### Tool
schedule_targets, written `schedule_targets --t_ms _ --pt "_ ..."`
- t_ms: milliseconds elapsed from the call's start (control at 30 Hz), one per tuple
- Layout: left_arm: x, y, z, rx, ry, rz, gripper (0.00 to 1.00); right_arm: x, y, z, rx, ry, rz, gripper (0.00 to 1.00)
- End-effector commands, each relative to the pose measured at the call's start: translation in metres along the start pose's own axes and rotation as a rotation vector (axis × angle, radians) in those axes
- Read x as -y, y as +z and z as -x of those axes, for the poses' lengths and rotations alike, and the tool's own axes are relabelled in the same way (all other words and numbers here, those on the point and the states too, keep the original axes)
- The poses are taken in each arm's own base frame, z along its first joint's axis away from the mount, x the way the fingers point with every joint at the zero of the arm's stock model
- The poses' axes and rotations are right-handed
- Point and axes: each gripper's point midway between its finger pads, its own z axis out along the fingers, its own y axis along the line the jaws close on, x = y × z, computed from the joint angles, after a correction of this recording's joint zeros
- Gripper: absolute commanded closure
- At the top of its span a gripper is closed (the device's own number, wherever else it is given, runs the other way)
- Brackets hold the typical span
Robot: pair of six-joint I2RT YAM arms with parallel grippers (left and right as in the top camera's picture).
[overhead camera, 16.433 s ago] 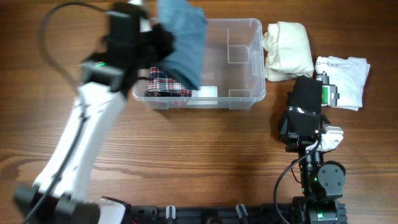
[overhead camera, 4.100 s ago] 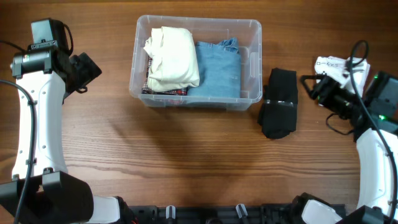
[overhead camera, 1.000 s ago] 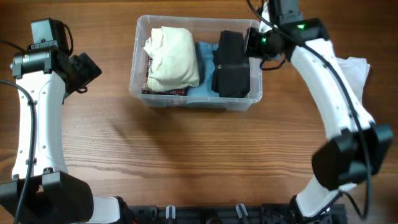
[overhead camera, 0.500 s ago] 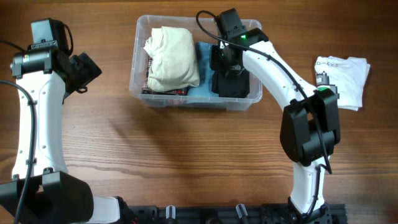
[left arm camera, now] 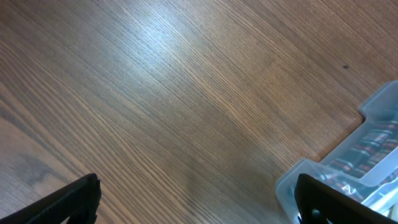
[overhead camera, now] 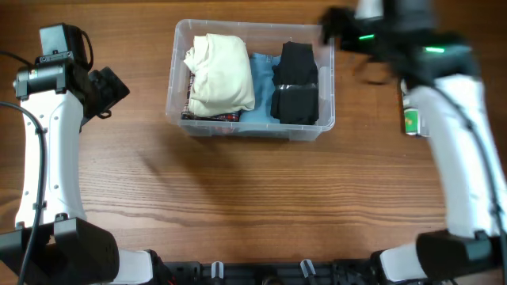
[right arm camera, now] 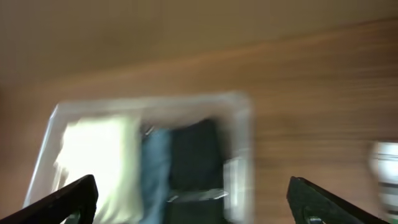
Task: Pack container
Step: 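Move the right gripper to the white printed t-shirt and grasp it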
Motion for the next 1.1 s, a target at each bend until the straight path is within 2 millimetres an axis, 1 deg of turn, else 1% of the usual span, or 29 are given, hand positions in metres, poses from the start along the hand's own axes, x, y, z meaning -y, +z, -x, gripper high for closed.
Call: schedule_targets --t_ms 0,33,100,133,200,233,300,367,500,567,600,700,767,833,900,933,1000,1067 --pt "-0.003 -0.003 0.002 0.013 -0.004 0.001 0.00 0.091 0.021 -0.010 -0.104 0.134 -0.093 0.01" --pt "-0.003 -0.003 0.002 0.013 -0.004 0.001 0.00 0.108 0.025 -0.016 -0.131 0.169 -0.093 0.00" --pt "-0.003 -0.003 0.002 0.013 -0.004 0.001 0.00 0.160 0.041 -0.036 -0.209 0.285 -0.108 0.00" --pt "-0.003 -0.003 0.002 0.013 -0.004 0.001 0.00 0.188 0.050 -0.052 -0.257 0.354 -0.135 0.01" --pt "-0.003 -0.003 0.002 0.013 -0.004 0.001 0.00 0.226 0.064 -0.082 -0.342 0.449 -0.180 0.01" --pt "-0.003 -0.003 0.002 0.013 -0.004 0.001 0.00 0.248 0.073 -0.106 -0.408 0.528 -0.212 0.02" --pt "-0.003 -0.003 0.002 0.013 -0.004 0.001 0.00 0.275 0.083 -0.131 -0.461 0.595 -0.252 0.02" --pt "-0.003 -0.003 0.002 0.013 -0.004 0.001 0.00 0.300 0.088 -0.149 -0.485 0.654 -0.274 0.01" --pt "-0.003 -0.003 0.002 0.013 -0.004 0.001 0.00 0.332 0.086 -0.169 -0.464 0.693 -0.298 0.00" --pt "-0.003 -0.003 0.002 0.013 -0.004 0.001 0.00 0.350 0.087 -0.185 -0.445 0.717 -0.313 0.00" --pt "-0.003 -0.003 0.002 0.013 -0.004 0.001 0.00 0.357 0.087 -0.192 -0.438 0.723 -0.314 0.00" --pt "-0.003 -0.003 0.002 0.013 -0.004 0.001 0.00 0.369 0.092 -0.211 -0.410 0.736 -0.304 0.00" --pt "-0.003 -0.003 0.002 0.013 -0.004 0.001 0.00 0.372 0.098 -0.216 -0.386 0.721 -0.286 0.00" --pt "-0.003 -0.003 0.002 0.013 -0.004 0.001 0.00 0.367 0.104 -0.213 -0.359 0.713 -0.237 0.00" --pt "-0.003 -0.003 0.002 0.013 -0.004 0.001 0.00 0.354 0.115 -0.201 -0.314 0.694 -0.148 0.00" --pt "-0.003 -0.003 0.002 0.013 -0.004 0.001 0.00 0.352 0.117 -0.198 -0.303 0.684 -0.137 0.02" --pt "-0.003 -0.003 0.002 0.013 -0.004 0.001 0.00 0.346 0.122 -0.192 -0.292 0.662 -0.121 0.10" --pt "-0.003 -0.003 0.002 0.013 -0.004 0.001 0.00 0.342 0.125 -0.190 -0.291 0.648 -0.116 0.21"
